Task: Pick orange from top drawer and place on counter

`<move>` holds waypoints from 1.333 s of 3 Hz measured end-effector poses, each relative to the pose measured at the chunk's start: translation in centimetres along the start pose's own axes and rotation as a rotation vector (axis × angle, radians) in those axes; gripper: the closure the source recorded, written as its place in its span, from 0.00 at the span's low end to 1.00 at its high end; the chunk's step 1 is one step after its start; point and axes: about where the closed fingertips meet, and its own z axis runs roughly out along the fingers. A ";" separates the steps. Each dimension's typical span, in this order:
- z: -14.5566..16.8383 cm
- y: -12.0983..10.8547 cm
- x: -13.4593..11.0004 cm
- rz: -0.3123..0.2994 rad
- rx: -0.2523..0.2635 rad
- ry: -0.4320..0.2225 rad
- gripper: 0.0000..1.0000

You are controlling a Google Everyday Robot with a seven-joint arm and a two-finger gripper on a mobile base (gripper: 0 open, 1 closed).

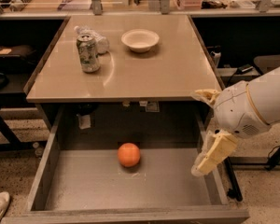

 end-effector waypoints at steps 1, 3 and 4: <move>0.8 0.2 0.2 0.003 -0.018 0.006 0.00; 11.1 1.1 3.7 0.025 -0.065 -0.099 0.00; 15.0 0.6 3.6 0.006 -0.053 -0.158 0.00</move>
Offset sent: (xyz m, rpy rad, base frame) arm 0.0117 0.0314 -0.1358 0.0703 0.0878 0.0171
